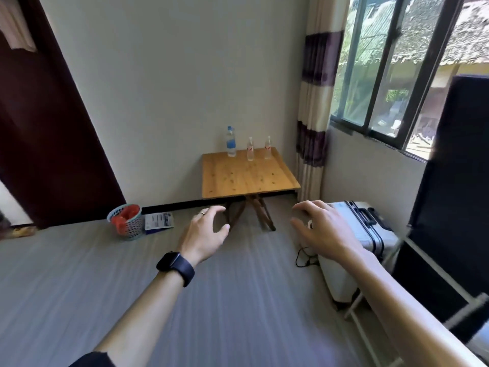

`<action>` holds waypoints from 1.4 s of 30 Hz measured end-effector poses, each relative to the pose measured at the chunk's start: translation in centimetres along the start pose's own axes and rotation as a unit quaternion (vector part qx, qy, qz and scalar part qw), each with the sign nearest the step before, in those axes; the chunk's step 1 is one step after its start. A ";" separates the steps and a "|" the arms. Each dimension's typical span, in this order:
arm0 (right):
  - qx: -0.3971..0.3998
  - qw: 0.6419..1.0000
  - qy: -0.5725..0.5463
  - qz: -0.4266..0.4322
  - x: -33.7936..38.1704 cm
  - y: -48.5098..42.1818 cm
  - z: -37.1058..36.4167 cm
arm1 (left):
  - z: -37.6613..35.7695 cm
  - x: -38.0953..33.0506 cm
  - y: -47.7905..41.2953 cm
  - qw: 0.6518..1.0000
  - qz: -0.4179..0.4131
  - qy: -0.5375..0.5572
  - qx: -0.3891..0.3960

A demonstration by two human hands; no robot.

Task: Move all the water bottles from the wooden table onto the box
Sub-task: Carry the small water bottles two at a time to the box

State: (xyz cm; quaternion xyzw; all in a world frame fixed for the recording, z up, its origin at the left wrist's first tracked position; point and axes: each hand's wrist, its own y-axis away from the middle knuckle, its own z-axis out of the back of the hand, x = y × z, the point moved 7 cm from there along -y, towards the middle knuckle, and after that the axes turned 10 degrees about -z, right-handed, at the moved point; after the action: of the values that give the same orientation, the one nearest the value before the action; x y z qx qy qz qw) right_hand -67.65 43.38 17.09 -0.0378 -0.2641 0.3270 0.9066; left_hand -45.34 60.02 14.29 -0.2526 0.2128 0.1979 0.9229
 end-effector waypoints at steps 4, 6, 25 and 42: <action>-0.027 1.000 -0.001 -0.011 0.1 -8.0 -0.2 | -0.8 1.9 -10.0 1.000 -0.021 -0.007 -0.005; -0.027 0.999 0.005 -0.018 -0.7 -11.8 -0.8 | -2.1 2.6 -14.2 0.999 -0.034 -0.005 0.005; 0.018 0.999 -0.032 0.011 -7.5 -53.7 -11.7 | -13.9 15.0 -49.9 0.999 0.025 -0.038 0.009; 0.031 0.999 -0.001 -0.042 -12.4 -88.9 -25.1 | -27.8 31.1 -83.8 0.998 0.041 0.023 0.051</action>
State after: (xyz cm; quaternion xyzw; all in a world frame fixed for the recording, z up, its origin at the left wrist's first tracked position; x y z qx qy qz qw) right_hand -12.06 -31.21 11.39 0.0014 -0.2564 0.2969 0.9198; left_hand 11.99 -13.82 9.23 -0.2007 0.2535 0.2184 0.9207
